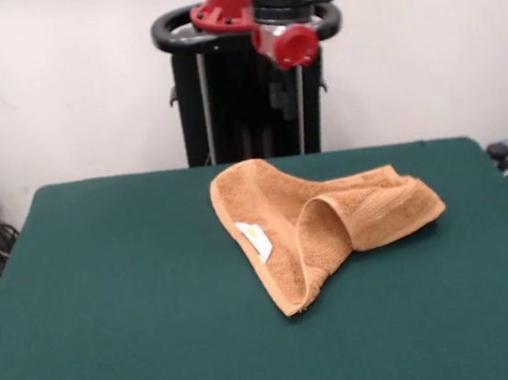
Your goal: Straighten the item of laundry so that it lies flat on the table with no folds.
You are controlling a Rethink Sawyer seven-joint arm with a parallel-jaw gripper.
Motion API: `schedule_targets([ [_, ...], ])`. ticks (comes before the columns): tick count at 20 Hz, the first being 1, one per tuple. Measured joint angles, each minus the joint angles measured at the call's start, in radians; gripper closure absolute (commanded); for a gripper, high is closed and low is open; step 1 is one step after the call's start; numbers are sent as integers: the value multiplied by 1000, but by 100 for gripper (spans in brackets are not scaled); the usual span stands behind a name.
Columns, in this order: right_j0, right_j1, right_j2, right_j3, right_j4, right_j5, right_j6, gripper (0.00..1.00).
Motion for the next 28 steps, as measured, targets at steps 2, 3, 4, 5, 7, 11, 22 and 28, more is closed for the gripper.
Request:
schedule_targets([
  [2,-14,-9,-12,0,-31,1,0,0],
  [3,-23,-16,-16,1,-47,2,0,0],
  [4,-48,-45,-28,5,-80,15,-2,0],
  [5,-73,-74,-40,8,-112,27,-4,0],
  [7,-116,-141,-64,15,-153,71,-13,0],
  [11,-244,-316,-100,47,-196,211,-62,0],
  [22,-333,-583,-159,-61,-203,571,-617,0],
  [28,-407,-532,-106,-19,-3,436,-953,0],
])
